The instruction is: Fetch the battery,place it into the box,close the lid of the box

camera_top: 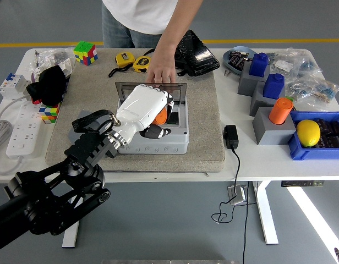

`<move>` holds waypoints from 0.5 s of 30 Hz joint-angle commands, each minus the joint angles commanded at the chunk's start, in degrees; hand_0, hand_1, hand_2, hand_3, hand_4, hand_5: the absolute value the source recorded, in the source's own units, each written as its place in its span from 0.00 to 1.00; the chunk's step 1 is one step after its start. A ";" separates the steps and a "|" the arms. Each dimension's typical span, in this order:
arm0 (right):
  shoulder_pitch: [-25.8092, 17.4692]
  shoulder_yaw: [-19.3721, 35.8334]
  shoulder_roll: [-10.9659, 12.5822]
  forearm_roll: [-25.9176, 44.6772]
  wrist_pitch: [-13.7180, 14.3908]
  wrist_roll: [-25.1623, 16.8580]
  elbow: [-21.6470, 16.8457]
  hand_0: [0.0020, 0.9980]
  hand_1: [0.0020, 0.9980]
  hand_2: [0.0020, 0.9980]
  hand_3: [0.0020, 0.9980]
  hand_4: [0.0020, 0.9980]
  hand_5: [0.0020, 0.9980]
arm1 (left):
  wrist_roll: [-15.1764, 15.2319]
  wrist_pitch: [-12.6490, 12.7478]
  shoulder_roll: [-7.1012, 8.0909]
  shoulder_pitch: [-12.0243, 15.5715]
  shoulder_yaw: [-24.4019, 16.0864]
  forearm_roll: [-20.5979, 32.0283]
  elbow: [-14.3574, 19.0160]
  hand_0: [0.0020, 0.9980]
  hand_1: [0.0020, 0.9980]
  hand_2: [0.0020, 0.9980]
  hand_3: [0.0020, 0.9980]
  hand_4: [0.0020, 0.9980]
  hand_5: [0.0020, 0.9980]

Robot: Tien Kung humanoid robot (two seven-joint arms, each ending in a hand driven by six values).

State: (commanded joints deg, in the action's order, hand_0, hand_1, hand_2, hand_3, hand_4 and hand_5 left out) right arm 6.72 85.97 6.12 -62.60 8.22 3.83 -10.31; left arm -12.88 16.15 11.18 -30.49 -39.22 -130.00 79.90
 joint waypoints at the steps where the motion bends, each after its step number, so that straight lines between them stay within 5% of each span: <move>1: 0.02 0.08 0.01 -0.08 -0.01 0.02 0.00 0.82 0.78 0.76 0.79 1.00 1.00 | -0.07 -0.04 -0.48 -0.09 0.18 0.00 -0.02 0.02 0.00 0.01 0.03 0.51 0.00; 15: -0.05 -0.19 0.04 -0.24 0.05 0.12 0.00 0.82 0.78 0.76 0.79 1.00 1.00 | 0.89 2.31 -3.59 -1.65 2.86 0.00 -4.11 0.01 0.00 0.01 0.03 0.53 0.00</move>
State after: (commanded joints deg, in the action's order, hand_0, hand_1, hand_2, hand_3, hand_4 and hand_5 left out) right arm 6.67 85.78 6.17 -62.84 8.27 3.95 -10.31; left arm -11.99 18.46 7.59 -32.14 -36.36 -130.00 75.80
